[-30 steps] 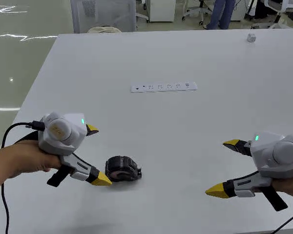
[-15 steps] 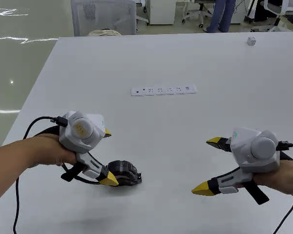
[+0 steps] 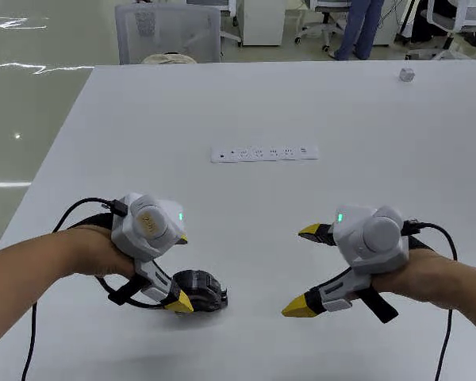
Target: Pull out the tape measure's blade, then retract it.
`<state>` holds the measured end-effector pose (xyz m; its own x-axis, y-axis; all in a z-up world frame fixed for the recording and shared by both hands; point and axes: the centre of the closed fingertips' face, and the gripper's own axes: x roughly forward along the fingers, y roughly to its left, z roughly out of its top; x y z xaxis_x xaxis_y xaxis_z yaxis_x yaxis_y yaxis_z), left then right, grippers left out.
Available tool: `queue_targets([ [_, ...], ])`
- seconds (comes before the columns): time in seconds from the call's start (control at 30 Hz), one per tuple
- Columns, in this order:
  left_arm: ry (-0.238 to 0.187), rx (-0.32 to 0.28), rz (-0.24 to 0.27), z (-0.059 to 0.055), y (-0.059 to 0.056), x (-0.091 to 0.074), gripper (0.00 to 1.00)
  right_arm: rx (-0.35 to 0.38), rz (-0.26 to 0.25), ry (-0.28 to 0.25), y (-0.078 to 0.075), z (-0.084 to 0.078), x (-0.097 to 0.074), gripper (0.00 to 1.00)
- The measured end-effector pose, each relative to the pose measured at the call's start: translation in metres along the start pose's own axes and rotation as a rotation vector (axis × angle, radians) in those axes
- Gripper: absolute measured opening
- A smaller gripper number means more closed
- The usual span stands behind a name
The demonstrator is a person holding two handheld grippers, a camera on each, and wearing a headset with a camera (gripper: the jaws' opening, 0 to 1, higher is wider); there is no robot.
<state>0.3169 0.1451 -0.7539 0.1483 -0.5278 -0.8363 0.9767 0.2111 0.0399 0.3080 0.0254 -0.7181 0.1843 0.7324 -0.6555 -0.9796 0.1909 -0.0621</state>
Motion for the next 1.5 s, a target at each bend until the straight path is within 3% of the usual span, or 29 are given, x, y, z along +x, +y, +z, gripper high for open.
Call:
queue_targets([
  [0.2,0.019,0.017,-0.029,-0.001,-0.003,0.009,0.7,-0.017,0.043,0.007,0.001,0.011,0.02,0.84],
  [0.47,0.118,0.006,-0.079,-0.018,-0.008,0.025,0.59,-0.084,0.112,0.032,0.002,0.025,0.042,0.78],
  [0.67,0.131,0.01,-0.083,-0.02,-0.01,0.032,0.52,-0.116,0.15,0.072,0.004,0.026,0.06,0.75],
  [0.93,0.125,0.039,-0.078,-0.015,-0.008,0.036,0.47,-0.15,0.191,0.108,0.011,0.025,0.076,0.74],
  [1.07,0.153,0.049,-0.076,-0.018,-0.007,0.042,0.47,-0.164,0.206,0.13,0.01,0.023,0.083,0.72],
  [1.13,0.159,0.05,-0.089,-0.02,-0.009,0.045,0.46,-0.17,0.213,0.141,0.009,0.02,0.086,0.7],
  [1.2,0.181,0.068,-0.126,-0.026,-0.014,0.046,0.37,-0.177,0.222,0.148,0.009,0.019,0.088,0.69],
  [1.23,0.163,0.074,-0.093,-0.023,-0.008,0.047,0.36,-0.18,0.228,0.152,0.01,0.018,0.09,0.68],
  [1.5,0.14,0.071,-0.09,-0.022,-0.009,0.046,0.34,-0.187,0.253,0.174,0.015,0.013,0.098,0.63],
])
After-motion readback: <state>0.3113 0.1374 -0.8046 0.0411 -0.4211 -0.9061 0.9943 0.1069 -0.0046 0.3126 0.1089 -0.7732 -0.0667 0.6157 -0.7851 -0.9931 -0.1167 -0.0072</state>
